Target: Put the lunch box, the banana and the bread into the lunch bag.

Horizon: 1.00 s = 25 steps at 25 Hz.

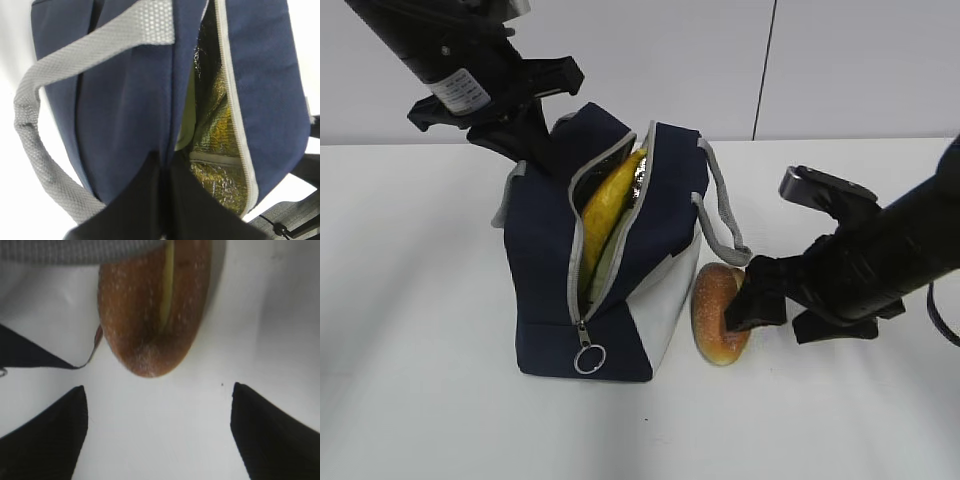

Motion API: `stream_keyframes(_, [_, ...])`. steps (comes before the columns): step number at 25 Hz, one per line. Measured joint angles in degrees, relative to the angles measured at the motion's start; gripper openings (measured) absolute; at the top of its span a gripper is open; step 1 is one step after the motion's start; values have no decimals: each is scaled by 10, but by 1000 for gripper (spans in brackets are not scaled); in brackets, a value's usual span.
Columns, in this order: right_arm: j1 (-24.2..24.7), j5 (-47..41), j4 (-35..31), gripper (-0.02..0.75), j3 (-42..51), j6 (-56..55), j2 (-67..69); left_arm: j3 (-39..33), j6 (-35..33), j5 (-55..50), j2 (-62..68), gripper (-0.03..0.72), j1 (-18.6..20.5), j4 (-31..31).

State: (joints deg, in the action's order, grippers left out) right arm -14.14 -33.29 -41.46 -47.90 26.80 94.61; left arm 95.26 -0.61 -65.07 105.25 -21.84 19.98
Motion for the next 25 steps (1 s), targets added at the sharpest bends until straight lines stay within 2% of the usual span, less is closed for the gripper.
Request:
stream_keyframes(9, [0,-1,0,665,-108,1,104,0,0,0,0,-3,0,0])
stream_keyframes(16, [0,-25,-2,652,-158,6,160,0,0,0,0,-3,0,0])
stream_keyframes(22, [0,-49,-6,539,-171,7,172,0,0,0,0,-3,0,0])
stream_keyframes(25, [0,-64,-5,519,-172,7,172,0,0,0,0,-3,0,0])
